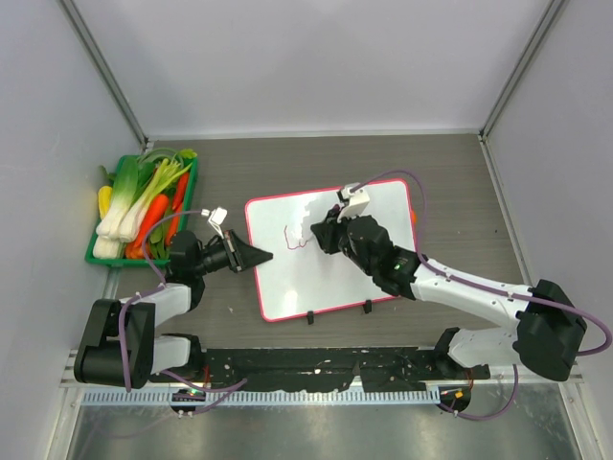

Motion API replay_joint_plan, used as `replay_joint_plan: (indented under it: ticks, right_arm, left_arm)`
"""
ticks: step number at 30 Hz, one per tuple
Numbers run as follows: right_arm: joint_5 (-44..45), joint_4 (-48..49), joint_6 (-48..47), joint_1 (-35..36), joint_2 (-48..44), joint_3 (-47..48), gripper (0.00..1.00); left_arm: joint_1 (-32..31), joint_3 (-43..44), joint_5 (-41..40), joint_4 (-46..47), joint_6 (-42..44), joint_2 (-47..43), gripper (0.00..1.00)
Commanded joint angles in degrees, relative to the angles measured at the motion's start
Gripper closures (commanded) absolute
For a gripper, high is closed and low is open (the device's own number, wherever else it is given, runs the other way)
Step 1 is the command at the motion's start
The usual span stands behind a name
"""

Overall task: Write a sentence on the whiteboard
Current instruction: Write on the whiteboard with the whiteboard.

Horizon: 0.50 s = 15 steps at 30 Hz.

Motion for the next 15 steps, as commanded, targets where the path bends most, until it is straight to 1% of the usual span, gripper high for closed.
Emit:
replay_joint_plan:
  ticks: [1, 5, 15]
  right_arm:
    - [4.2, 0.0, -1.1, -0.1, 0.4, 2.7, 0.99]
    - [4.7, 0.8, -1.0, -0.1, 0.9, 3.2, 0.99]
    - [1.9, 1.6, -1.0, -0.2, 2.9, 5.0, 0.99]
  left_arm:
    - [-0.5, 0.1, -3.8, -2.5, 6.3, 0.0, 1.00]
    - [-0.5, 0.1, -3.8, -2.7, 6.4, 0.0, 1.00]
    - [-0.6, 0.2, -3.9, -3.1, 6.6, -0.3, 1.00]
